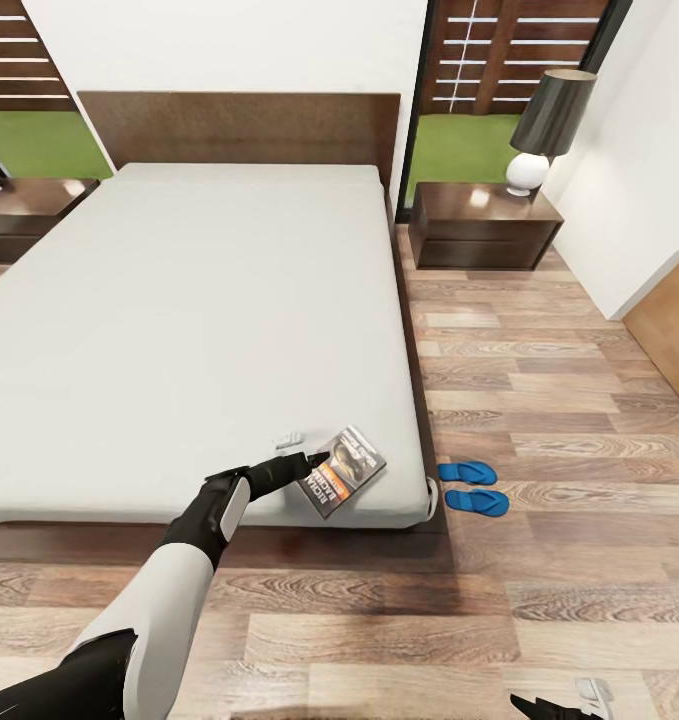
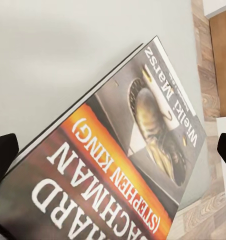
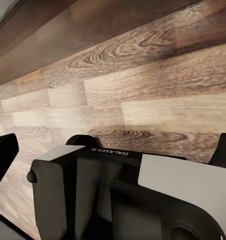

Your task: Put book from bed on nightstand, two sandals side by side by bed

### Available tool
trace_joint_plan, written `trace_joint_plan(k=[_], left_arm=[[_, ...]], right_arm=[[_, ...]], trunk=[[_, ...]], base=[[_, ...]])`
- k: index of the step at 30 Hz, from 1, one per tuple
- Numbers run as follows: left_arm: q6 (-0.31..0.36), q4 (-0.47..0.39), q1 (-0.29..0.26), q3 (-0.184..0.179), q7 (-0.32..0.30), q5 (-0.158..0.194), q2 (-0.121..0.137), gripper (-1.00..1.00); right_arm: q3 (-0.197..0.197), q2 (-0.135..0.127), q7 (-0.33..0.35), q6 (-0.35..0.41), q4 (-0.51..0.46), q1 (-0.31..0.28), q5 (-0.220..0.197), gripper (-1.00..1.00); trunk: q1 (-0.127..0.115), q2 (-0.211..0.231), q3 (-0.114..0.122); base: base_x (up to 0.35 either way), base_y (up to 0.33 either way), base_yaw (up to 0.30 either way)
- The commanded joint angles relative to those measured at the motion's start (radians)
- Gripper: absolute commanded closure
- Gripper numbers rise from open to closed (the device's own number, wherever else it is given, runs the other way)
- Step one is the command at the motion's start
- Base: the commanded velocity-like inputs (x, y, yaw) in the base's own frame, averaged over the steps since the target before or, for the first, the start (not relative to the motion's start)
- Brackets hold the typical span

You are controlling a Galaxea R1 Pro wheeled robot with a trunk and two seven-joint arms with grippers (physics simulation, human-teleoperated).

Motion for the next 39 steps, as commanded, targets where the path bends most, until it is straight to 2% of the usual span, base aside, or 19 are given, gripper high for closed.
trace_joint_plan(k=[1, 39], left_arm=[[0.009, -0.001, -0.001, 0.008, -0.006, -0.001, -0.001, -1.0], [0.009, -0.001, -0.001, 0.008, -0.006, 0.0, -0.001, -1.0]], right_arm=[[-0.006, 0.0, 0.005, 0.006, 0.0, -0.001, 0.004, -1.0], [-0.003, 0.0, 0.004, 0.006, 0.0, 0.0, 0.004, -1.0]], trunk=[[0.0, 0.0, -0.001], [0.0, 0.0, -0.001]], base=[[-0.003, 0.0, 0.0], [-0.028, 0.0, 0.0]])
